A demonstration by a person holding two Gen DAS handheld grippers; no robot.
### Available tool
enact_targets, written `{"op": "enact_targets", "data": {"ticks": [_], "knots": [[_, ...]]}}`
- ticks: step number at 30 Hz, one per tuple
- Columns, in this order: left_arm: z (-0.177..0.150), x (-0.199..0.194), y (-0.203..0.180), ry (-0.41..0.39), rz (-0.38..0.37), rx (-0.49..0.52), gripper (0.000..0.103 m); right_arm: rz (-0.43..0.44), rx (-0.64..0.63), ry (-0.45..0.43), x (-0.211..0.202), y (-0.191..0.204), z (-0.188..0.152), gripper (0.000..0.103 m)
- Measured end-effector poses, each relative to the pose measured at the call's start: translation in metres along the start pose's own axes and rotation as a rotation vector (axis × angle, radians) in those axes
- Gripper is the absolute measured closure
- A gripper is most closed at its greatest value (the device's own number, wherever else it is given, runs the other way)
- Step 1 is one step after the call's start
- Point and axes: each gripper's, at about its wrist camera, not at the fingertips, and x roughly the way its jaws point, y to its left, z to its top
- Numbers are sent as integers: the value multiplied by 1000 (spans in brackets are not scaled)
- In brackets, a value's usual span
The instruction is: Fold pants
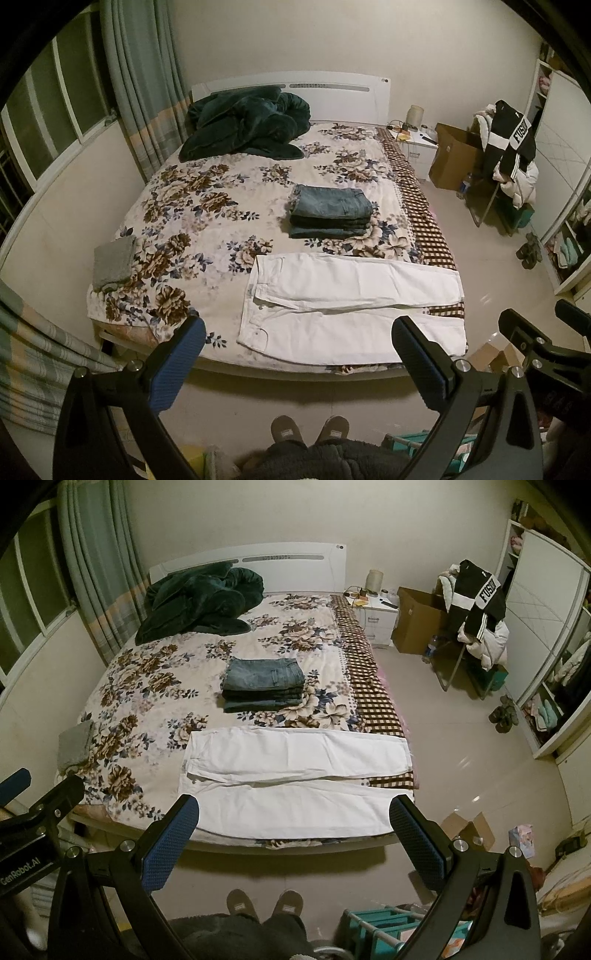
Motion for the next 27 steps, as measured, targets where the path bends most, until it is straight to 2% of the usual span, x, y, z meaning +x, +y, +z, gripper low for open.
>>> {"op": "enact_targets", "data": {"ticks": [27], "knots": [[0,-2,-1,-10,-6,-3,0,-4,-3,-4,-10,0,3,0]]}}
